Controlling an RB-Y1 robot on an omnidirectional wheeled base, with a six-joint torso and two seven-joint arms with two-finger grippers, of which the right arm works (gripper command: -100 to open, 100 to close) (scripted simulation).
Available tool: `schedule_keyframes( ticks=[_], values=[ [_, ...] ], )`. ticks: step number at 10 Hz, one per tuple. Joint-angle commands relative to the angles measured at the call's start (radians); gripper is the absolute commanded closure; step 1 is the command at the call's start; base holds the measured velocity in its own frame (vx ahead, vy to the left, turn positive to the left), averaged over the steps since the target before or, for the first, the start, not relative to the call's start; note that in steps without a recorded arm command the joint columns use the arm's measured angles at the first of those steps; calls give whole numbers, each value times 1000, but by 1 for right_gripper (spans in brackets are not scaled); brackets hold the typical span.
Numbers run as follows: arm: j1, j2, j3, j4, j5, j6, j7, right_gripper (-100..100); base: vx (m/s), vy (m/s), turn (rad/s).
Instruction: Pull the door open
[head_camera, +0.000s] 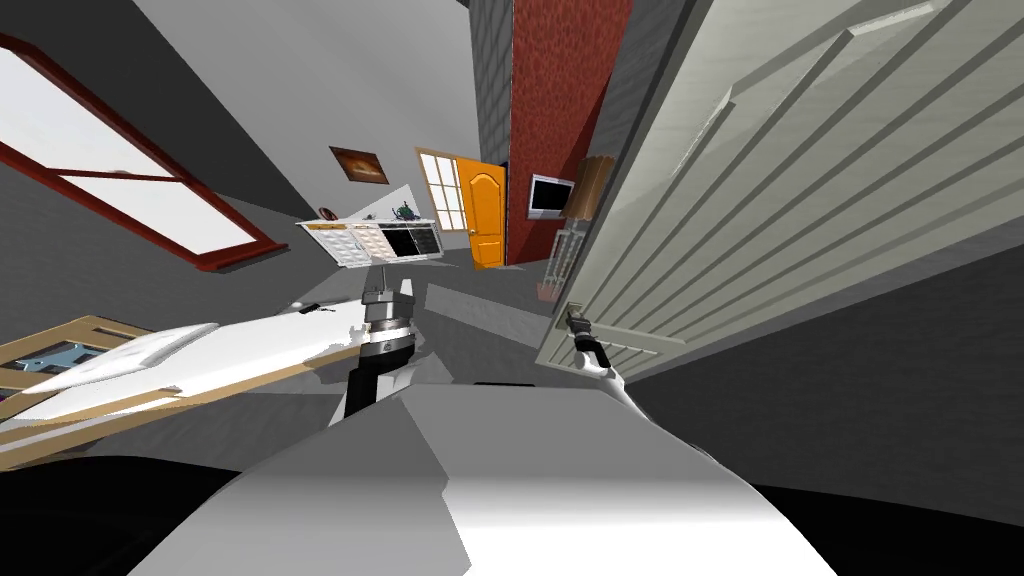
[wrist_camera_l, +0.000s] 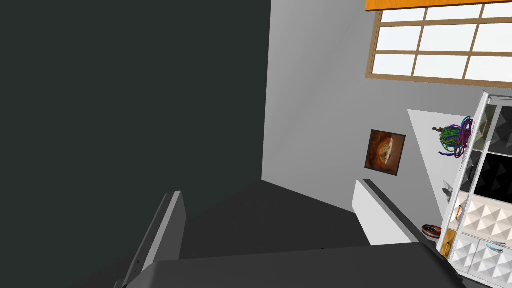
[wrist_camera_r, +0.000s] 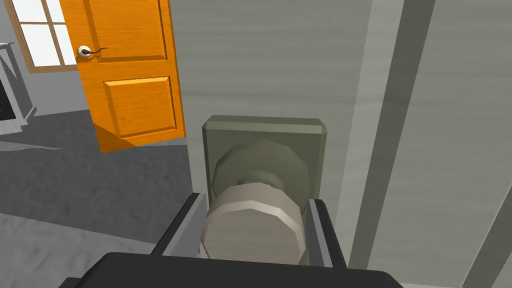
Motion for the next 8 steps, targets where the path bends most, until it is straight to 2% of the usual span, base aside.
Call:
schedule_keyframes(
  ticks=[1, 2, 8],
  values=[
    [7, -15, 17, -8, 2, -6, -16, 100, -133, -24, 127],
    [9, -19, 21, -10, 3, -8, -21, 100, -181, -37, 89],
    [37, -78, 85, -40, 13, -32, -84, 100, -196, -71, 100]
  ],
)
